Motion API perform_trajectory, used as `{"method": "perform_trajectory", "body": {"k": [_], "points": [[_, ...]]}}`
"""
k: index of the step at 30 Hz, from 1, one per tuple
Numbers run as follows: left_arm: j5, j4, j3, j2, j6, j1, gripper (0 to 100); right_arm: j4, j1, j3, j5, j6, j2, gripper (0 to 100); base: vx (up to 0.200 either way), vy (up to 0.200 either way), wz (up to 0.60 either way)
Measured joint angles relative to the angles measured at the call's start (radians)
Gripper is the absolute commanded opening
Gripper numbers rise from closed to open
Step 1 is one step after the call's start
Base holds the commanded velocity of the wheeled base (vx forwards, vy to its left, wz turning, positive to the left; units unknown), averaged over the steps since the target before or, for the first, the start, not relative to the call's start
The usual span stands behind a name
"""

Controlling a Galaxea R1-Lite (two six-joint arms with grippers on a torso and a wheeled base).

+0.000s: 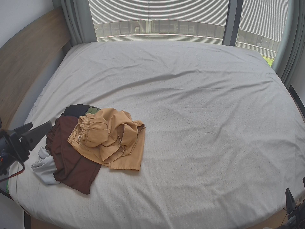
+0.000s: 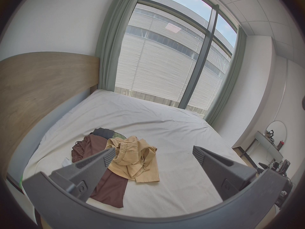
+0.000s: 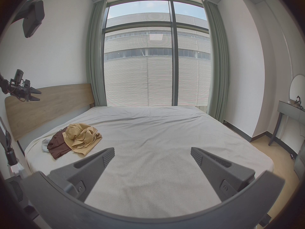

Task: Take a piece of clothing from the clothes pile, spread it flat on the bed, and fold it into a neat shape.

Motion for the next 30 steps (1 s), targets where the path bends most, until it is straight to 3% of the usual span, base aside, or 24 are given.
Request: {"method": "perform_trajectory", "body": {"k": [17,24,30], "points": [[-0.204,-0.28,-0.017,0.402,0.0,0.128,100,0.0,-0.002,0.0,0.0,0.0,0.0,100,0.0,0.0,0.0],[-0.231,-0.309,-0.013,0.515,0.001,0.166,100,0.0,-0.001,0.0,0.0,0.0,0.0,100,0.0,0.0,0.0],[-0.236,-0.429,-0.018,0.602,0.002,0.193,100,0.0,-0.001,0.0,0.0,0.0,0.0,100,0.0,0.0,0.0]]}}
